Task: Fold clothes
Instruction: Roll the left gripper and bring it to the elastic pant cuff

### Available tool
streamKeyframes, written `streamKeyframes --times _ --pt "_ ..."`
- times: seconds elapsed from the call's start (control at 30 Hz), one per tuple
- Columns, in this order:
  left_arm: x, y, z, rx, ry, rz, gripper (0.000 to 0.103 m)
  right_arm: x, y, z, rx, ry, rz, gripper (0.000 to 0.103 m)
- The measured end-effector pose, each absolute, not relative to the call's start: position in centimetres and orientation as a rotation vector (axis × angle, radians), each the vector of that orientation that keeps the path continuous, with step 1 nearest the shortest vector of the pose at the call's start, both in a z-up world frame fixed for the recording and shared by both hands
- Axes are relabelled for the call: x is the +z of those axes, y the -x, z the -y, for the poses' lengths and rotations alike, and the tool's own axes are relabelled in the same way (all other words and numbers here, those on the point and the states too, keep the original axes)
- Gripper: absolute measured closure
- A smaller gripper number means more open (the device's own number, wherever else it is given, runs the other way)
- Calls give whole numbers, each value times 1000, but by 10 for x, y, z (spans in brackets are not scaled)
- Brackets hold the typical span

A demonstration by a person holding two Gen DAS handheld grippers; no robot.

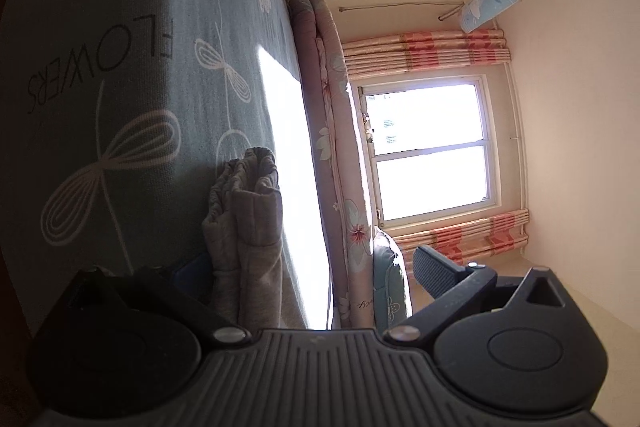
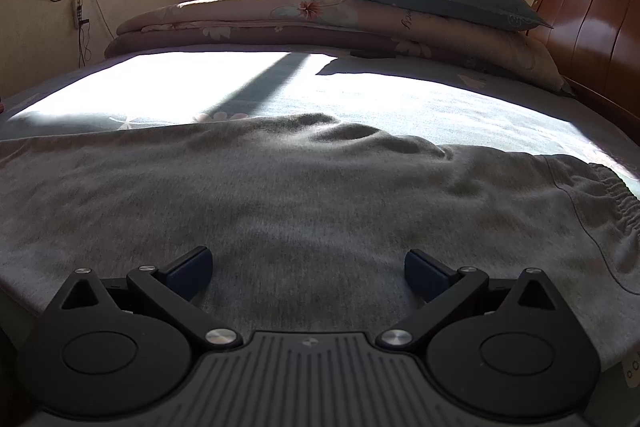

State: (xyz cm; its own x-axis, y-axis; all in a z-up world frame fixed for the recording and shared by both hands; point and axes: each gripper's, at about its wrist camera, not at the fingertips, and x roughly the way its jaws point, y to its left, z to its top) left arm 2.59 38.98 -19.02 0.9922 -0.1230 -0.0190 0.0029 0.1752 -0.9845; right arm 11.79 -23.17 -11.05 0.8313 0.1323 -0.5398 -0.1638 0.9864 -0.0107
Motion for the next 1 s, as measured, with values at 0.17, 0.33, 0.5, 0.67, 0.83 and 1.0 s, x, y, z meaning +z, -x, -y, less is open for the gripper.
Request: streamKeyframes --times 0.17,0.33,0.5,0.67,0.83,1.0 --pt "-189 -32 -387 6 1346 -228 5 -110 -119 232 157 54 -571 0" --pt "-178 -29 -384 118 1272 -319 41 -111 -119 231 155 60 -571 0" --pt "-161 -32 -378 241 1189 -437 81 -110 -119 231 156 60 -576 0" --pt "-122 -44 -362 322 1014 -545 83 -109 -119 231 161 62 -578 0" --pt "-72 -60 -335 308 835 -587 84 -107 -117 233 182 50 -573 0" --pt "-30 -73 -300 258 708 -595 84 -104 -112 232 218 37 -560 0"
